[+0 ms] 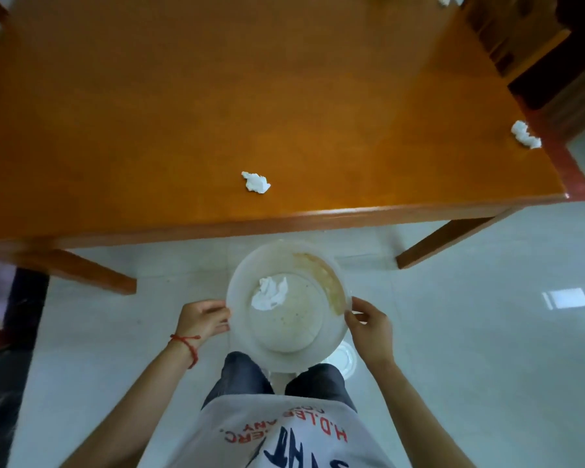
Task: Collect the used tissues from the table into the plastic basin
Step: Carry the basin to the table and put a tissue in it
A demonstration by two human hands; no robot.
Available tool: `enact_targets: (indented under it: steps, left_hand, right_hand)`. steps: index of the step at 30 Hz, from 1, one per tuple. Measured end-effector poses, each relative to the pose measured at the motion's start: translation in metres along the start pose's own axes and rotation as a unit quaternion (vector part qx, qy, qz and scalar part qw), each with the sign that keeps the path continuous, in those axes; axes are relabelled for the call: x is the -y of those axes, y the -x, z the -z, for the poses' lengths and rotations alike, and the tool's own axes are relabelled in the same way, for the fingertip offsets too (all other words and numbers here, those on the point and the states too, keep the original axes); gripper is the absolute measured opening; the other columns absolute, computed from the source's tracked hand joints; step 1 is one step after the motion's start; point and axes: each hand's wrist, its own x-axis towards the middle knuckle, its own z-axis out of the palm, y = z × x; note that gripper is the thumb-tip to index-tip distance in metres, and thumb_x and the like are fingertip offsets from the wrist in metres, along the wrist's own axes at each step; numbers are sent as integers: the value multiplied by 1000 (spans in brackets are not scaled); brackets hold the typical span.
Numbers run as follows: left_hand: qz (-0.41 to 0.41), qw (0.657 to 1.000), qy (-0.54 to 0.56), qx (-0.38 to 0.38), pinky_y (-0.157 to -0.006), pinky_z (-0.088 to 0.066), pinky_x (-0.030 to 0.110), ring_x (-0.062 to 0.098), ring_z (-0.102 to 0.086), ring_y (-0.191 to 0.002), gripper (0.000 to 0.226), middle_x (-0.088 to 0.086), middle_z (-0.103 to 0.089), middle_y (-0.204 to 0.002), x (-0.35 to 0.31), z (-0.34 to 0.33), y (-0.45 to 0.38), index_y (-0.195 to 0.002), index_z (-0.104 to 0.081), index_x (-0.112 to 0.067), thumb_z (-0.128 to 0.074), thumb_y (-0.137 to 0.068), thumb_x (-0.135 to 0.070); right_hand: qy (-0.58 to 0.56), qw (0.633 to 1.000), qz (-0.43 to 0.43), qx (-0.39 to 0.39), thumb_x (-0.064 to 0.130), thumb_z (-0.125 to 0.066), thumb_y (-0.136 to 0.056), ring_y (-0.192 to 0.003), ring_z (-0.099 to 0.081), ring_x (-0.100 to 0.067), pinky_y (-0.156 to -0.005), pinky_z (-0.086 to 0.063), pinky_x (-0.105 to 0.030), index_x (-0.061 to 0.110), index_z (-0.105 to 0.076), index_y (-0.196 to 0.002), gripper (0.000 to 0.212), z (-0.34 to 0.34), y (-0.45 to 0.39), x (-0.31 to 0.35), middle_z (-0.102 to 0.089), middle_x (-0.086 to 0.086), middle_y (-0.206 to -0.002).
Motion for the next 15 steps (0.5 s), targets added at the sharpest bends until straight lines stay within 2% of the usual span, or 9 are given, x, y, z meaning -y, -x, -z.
enact_targets:
  steps: [4,8,10,12,15]
  left_hand:
    - [6,998,45,-43,-51,-56,14,18,-63,-72,16,10,-66,-85,3,-2,7,-91,-66,-2,-63,-78,5]
    - [14,993,81,-79,-50,-55,14,18,-62,-72,11,6,-64,-80,2,-5,8,-79,-66,-6,-62,-78,5]
    - [13,992,87,-91,-49,-55,14,17,-62,-72,11,4,-64,-79,0,-6,7,-85,-66,-4,-62,-78,4]
    - [11,991,92,-98,-47,-54,13,17,-61,-71,14,4,-64,-79,-2,-7,4,-90,-65,-3,-62,-78,5]
    - [9,991,88,-100,-50,-56,16,18,-61,-71,15,3,-64,-79,-6,-7,-1,-91,-65,-1,-61,-79,5]
  right_hand:
    - [26,998,35,51,8,-59,-84,-65,-61,5,-58,-42,2,12,-68,-105,23,2,-28,15,-67,4,-92]
    - [37,994,59,86,8,-58,-85,-73,-62,-5,-61,-45,-5,13,-68,-105,23,-1,-46,26,-69,1,-95]
    - [39,993,66,95,9,-58,-86,-75,-63,-13,-67,-47,-16,13,-68,-105,22,-4,-53,30,-71,-3,-99]
    - [48,991,71,102,10,-58,-86,-77,-62,-16,-71,-46,-21,12,-68,-106,23,-7,-59,34,-71,-5,-103]
    - [60,990,71,105,11,-58,-86,-76,-61,-14,-68,-45,-15,12,-67,-108,24,-11,-66,37,-70,-6,-107]
